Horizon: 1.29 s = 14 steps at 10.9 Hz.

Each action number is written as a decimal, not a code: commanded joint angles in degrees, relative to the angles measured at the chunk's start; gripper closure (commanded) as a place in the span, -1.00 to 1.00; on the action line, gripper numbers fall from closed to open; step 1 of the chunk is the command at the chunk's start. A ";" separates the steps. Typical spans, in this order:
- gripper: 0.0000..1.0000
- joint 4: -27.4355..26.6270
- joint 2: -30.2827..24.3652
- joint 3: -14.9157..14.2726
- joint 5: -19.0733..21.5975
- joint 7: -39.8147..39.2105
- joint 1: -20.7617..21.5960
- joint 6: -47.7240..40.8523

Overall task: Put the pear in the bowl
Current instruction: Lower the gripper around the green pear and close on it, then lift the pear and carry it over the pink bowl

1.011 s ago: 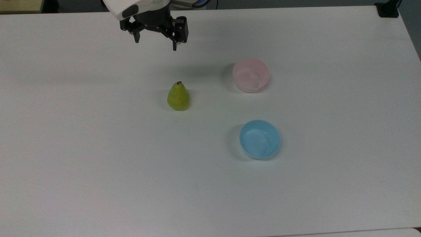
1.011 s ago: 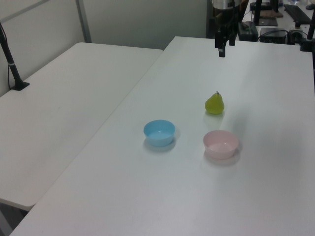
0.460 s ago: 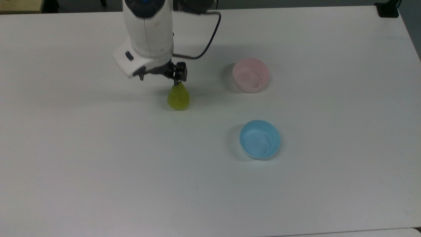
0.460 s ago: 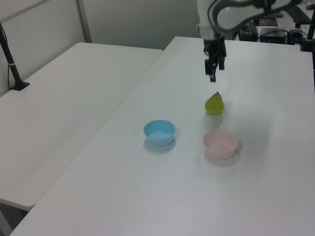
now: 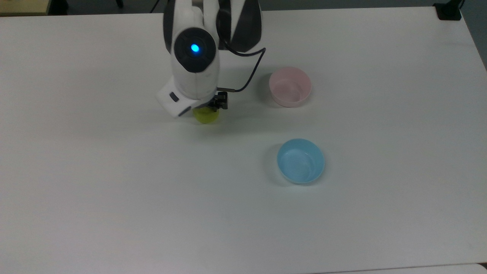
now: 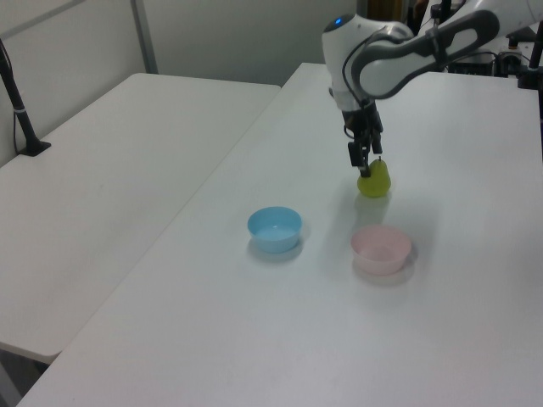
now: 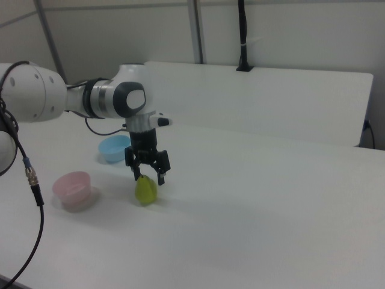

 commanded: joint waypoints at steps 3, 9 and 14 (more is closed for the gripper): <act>-1.00 -2.19 2.08 -0.36 -2.12 -0.30 2.83 1.86; 0.24 -1.66 -5.01 -0.18 -3.09 0.32 2.83 -3.04; 0.20 2.55 -11.18 1.13 2.61 1.02 5.01 -9.19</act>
